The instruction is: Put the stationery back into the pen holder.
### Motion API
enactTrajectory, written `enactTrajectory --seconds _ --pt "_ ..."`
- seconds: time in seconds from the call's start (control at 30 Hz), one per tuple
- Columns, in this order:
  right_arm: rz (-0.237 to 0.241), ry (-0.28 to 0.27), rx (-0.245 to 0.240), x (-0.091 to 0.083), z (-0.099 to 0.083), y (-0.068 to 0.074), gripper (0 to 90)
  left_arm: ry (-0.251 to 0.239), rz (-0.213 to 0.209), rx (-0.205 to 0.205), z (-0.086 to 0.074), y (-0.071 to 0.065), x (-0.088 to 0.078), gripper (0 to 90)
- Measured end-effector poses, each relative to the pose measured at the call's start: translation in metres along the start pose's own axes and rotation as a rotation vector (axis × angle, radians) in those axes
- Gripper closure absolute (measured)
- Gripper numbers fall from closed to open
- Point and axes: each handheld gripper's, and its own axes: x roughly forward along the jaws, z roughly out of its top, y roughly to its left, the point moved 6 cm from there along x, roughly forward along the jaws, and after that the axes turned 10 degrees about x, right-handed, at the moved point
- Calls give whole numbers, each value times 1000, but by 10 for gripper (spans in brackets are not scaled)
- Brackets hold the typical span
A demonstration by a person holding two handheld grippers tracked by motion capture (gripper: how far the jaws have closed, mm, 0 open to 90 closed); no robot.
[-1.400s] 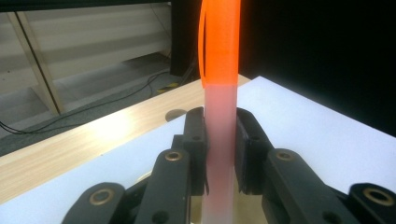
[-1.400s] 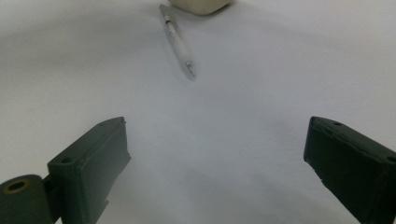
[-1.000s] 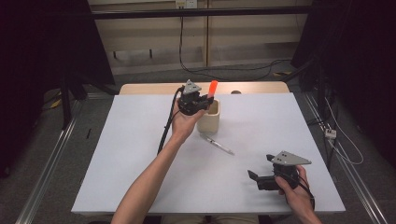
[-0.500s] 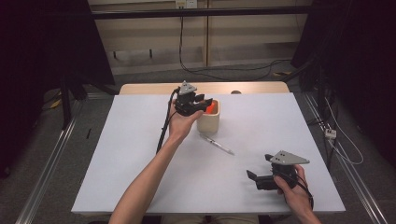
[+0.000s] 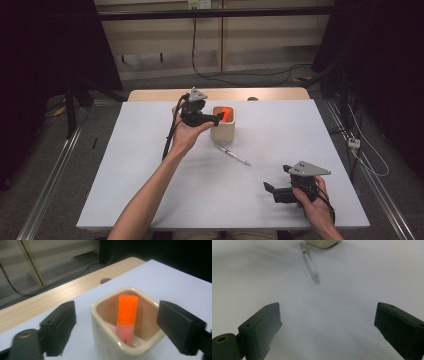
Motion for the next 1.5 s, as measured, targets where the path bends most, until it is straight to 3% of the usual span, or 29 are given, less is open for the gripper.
enactTrajectory --seconds 0.23,0.43,0.63,0.77,0.83,1.03,1.2,1.33,1.5 --pt "-1 7 8 0 0 0 69 -11 -7 12 -5 3 -21 62" --pt "-6 12 13 1 2 -2 70 -16 -11 5 -17 3 -39 52" --pt "-8 10 42 2 6 -2 68 17 -3 7 -38 -1 -58 53" --pt "-3 23 59 4 9 -3 83 30 -25 0 -54 -7 -74 55" --pt "-7 29 49 6 11 -4 121 35 -22 5 -61 -9 -81 55" --pt "-7 41 27 15 22 -3 102 31 -24 -5 -84 -20 -107 55" --pt "30 79 -4 28 34 0 112 33 -21 -10 -103 -28 -125 55" --pt "33 82 -17 40 46 2 127 44 -34 -2 -115 -39 -139 56" --pt "35 145 -50 57 61 7 167 62 -51 16 -130 -53 -150 56"
